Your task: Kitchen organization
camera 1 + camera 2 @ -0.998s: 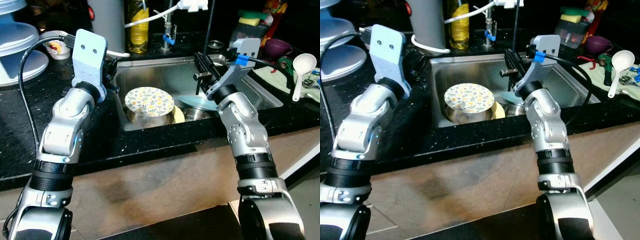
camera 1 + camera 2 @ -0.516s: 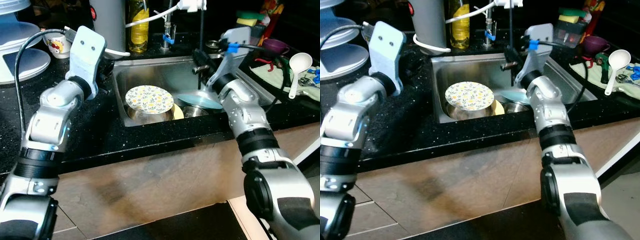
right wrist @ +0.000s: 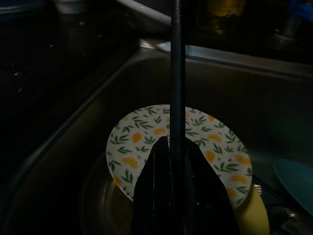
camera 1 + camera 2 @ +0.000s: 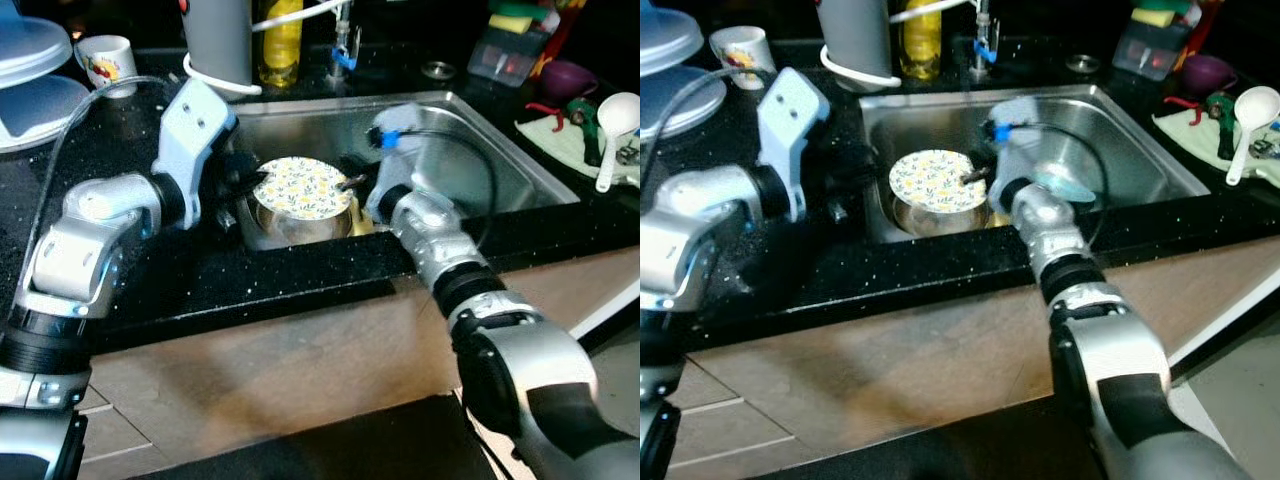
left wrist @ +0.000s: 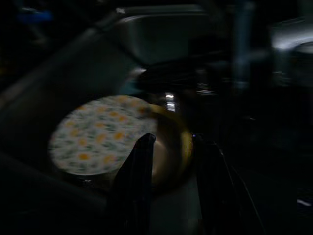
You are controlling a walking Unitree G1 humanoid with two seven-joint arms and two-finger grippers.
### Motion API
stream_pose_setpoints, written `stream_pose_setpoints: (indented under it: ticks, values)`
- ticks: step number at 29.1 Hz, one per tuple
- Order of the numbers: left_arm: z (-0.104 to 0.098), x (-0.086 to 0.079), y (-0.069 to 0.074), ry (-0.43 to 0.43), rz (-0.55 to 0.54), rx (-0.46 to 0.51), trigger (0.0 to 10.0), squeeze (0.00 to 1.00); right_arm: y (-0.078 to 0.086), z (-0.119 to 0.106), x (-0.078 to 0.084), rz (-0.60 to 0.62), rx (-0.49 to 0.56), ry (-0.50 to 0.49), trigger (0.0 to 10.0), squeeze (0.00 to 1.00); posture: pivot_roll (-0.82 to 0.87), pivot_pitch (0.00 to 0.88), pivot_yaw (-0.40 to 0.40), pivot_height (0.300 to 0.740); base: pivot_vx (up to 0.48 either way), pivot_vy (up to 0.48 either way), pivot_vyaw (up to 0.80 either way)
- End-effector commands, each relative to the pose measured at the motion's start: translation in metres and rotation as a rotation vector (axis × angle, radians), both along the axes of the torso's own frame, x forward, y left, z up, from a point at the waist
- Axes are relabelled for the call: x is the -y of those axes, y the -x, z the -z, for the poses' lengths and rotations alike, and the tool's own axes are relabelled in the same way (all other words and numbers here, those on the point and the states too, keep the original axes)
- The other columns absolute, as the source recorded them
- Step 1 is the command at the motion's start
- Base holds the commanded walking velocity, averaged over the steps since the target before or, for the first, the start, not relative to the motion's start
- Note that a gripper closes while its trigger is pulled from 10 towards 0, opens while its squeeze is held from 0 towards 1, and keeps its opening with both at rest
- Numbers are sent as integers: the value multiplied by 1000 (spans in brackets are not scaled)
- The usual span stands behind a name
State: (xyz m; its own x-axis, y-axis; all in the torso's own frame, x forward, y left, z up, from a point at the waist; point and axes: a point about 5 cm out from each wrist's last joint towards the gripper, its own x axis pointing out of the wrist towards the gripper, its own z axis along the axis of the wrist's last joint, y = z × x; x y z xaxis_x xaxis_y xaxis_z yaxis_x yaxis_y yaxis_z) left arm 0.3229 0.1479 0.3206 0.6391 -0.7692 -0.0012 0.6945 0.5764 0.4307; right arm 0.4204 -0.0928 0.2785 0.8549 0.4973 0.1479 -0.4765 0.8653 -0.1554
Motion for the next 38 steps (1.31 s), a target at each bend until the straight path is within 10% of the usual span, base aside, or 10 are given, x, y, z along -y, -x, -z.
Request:
stream_pose_setpoints:
  ticks: [1, 8, 9, 12, 13, 14, 15, 23, 31, 38]
  values:
    - [4, 4, 4, -29, 41, -25, 10000, 0, 0, -5, -1, 2, 27, 16, 10000, 0, -13, 232, -95, 740, 0, 0, 0]
    - [9, 3, 6, -71, 41, -45, 10000, 0, -1, -8, 3, 24, 40, 27, 10000, 0, -17, 228, -92, 740, 0, 0, 0]
    - [9, 3, 6, -72, 37, -45, 10000, 0, -1, -10, 4, 35, 46, 28, 10000, 1000, -17, 229, -89, 740, 0, 0, 0]
    - [10, 2, 6, -73, 29, -46, 10000, 0, -2, -14, 7, 66, 68, 40, 10000, 1000, -19, 228, -89, 740, 0, 0, 0]
    - [9, 2, 6, -72, 28, -46, 10000, 0, -2, -15, 8, 76, 76, 40, 10000, 706, -20, 227, -87, 740, 0, 0, 0]
    - [9, 1, 6, -71, 24, -44, 10000, 0, -2, -17, 9, 90, 89, 39, 10000, 706, -20, 227, -87, 740, 0, 0, 0]
    - [9, 0, 5, -68, 16, -39, 10000, 0, -3, -22, 12, 114, 112, 34, 10000, 0, -20, 225, -87, 740, 0, 0, 0]
    - [-4, -6, 1, 16, -73, 26, 10000, 0, -2, -53, 31, 198, 212, -86, 10000, 0, -22, 221, -86, 740, 0, 0, 0]
    - [-37, -28, -22, 461, -475, 159, 10000, 0, 4, -73, 29, 102, 258, -297, 10000, 0, -38, 209, -75, 740, 0, 0, 0]
    - [-11, -10, -14, 454, -451, 104, 10000, 0, 18, -39, 33, 101, 264, -444, 10000, 0, -57, 206, -60, 740, 0, 0, 0]
